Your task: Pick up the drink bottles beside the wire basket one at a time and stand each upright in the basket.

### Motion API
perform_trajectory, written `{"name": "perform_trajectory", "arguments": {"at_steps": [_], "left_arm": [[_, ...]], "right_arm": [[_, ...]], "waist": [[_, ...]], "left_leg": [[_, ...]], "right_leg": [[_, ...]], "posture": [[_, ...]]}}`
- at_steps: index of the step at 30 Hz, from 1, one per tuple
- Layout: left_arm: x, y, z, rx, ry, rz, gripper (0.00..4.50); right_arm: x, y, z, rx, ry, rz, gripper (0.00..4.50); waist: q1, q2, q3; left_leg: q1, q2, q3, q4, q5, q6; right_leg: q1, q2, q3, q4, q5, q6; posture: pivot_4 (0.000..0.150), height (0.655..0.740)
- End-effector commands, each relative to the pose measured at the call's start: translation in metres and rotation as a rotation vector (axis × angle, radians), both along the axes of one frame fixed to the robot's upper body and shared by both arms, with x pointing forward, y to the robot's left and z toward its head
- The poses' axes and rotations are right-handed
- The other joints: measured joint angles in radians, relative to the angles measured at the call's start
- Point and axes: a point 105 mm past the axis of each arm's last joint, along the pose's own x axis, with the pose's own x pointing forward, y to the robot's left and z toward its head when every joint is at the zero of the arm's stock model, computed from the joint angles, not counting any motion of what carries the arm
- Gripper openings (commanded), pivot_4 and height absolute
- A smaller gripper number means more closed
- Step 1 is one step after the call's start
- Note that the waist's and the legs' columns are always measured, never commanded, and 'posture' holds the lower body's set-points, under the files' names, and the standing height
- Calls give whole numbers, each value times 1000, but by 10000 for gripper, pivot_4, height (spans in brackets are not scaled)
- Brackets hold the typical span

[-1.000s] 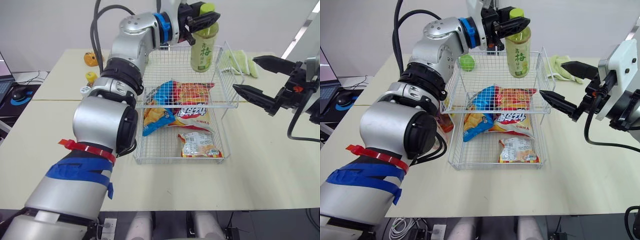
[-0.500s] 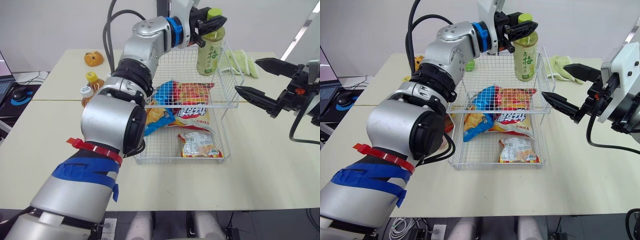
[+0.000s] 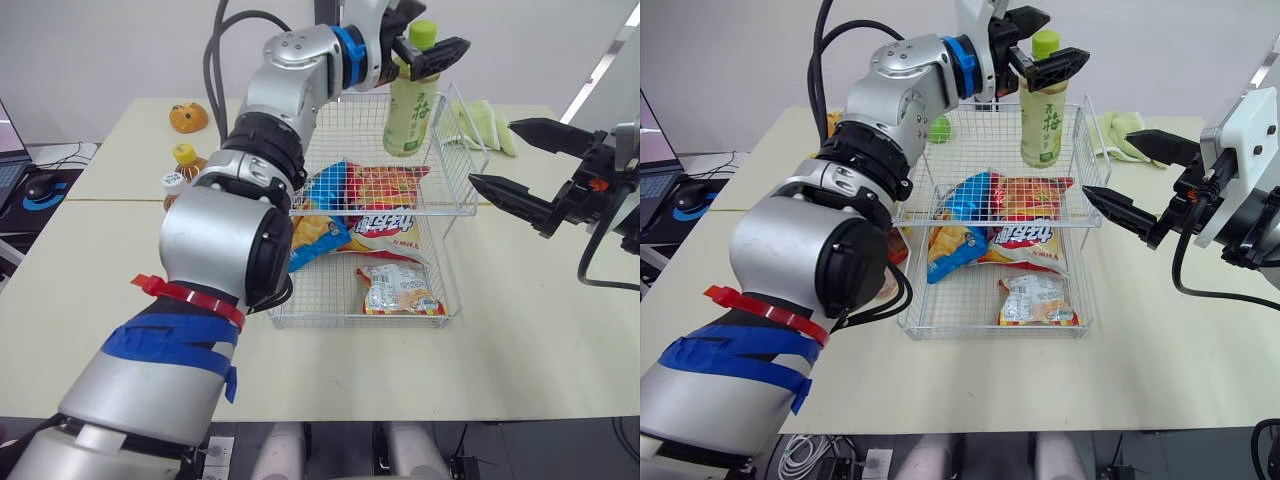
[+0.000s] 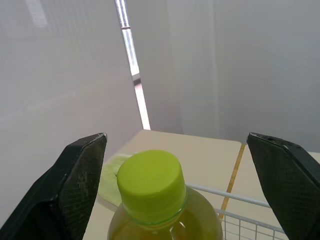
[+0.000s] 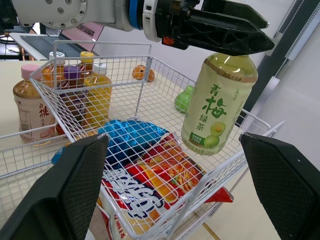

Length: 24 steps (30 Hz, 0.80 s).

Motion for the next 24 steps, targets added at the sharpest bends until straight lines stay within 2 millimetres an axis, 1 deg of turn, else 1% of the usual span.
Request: {"name": "perform_trajectory", "arguments": {"at_steps": [1, 2, 3, 4, 7, 10, 13, 15, 16, 17, 18, 20, 21, 24], "left_arm": [[-10, 10, 36, -55, -84, 2, 44506], [-10, 14, 39, -62, -90, 11, 44506], [-10, 23, 45, -79, -96, 21, 44506], [-10, 36, 53, -102, -106, 37, 44506], [-12, 64, 69, -162, -113, 58, 44506], [-17, 85, 74, -180, -118, 47, 44506], [-22, 117, 77, -191, -130, 81, 44506], [-30, 145, 79, -206, -145, 134, 44506], [-34, 153, 79, -208, -149, 153, 44506], [-38, 167, 78, -213, -151, 194, 44506], [-41, 174, 77, -214, -151, 221, 44506], [-52, 208, 69, -230, -155, 318, 44506], [-57, 218, 66, -235, -154, 348, 44506], [-78, 259, 38, -216, -131, 460, 44506]], "right_arm": [[-6, 4, 13, -2, -67, 27, 45000], [-6, 4, 14, -3, -67, 30, 45000], [-5, 5, 14, -4, -67, 38, 45000], [-4, 6, 15, -4, -68, 48, 45000], [-1, 10, 16, -4, -71, 76, 45000], [-1, 15, 19, 0, -76, 115, 45000], [-4, 25, 24, 14, -83, 185, 45000], [-7, 37, 28, 26, -73, 260, 45000], [-8, 40, 28, 27, -65, 286, 45000], [-9, 45, 28, 23, -59, 316, 45000], [-10, 47, 28, 20, -55, 332, 45000], [-8, 56, 25, 16, -47, 378, 45000], [-8, 58, 24, 14, -47, 391, 45000], [-5, 67, 21, 15, -35, 445, 45000]], "waist": [[-1, 0, 0], [-1, 0, 0], [-1, 0, 0], [-2, 0, 0], [-9, 0, 0], [-8, 0, 0], [-5, 0, 0], [-11, 1, -1], [-16, 1, -1], [-19, 1, -1], [-20, 1, -1], [-20, 1, -1], [-24, 1, -1], [-28, 2, -1]], "left_leg": [[0, 0, 0, 0, 0, 0], [0, 0, 0, 0, 0, 0], [0, 0, 0, 0, 0, 0], [0, 0, 0, 0, 0, 0], [1, 1, 0, 0, 0, 0], [1, 1, 0, 0, 0, 0], [1, 2, 0, 0, 0, 0], [1, 4, 0, 0, 0, 0], [2, 5, 0, 0, 0, 0], [3, 6, 0, 0, 0, 0], [3, 7, 0, 0, 0, 0], [3, 7, -1, 0, 0, 0], [3, 7, -1, 0, 0, 0], [3, 7, 0, 0, 0, 0]], "right_leg": [[0, 0, 0, 0, 0, 0], [0, 0, 0, 0, 0, 0], [0, 0, 0, 0, 0, 0], [0, 0, 0, 0, 0, 0], [0, 0, 0, 1, 0, 0], [0, 1, 0, 1, 0, 0], [0, 0, 0, 1, 0, 0], [1, 0, 1, 1, 0, 0], [1, 0, 2, 1, 0, 0], [1, 1, 2, 1, 0, 0], [1, 1, 1, 1, 0, 0], [1, 2, 1, 1, 0, 0], [1, 1, 1, 1, 0, 0], [1, 1, 3, 2, 0, 0]], "posture": [[1500, 7400], [1500, 7400], [1500, 7400], [1500, 7400], [1500, 7400], [1500, 7400], [1500, 7400], [1500, 7400], [1500, 7400], [1500, 7400], [1500, 7400], [1500, 7400], [1500, 7400], [1500, 7400]]}}
